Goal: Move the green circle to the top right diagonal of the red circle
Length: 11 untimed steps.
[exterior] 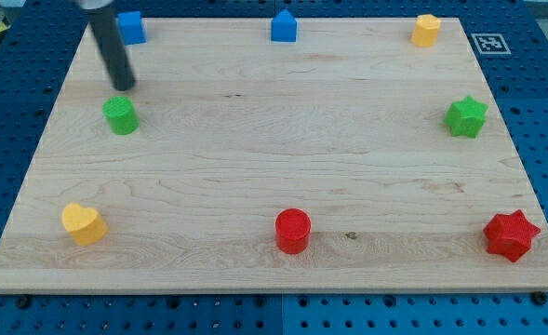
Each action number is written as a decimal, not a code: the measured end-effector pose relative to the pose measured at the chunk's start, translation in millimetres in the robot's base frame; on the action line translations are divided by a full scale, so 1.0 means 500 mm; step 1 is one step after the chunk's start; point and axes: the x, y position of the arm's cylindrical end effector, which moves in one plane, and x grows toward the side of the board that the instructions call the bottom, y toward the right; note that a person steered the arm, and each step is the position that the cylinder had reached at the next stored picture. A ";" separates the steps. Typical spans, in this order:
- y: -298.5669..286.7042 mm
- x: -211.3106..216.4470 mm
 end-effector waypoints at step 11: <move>0.583 0.241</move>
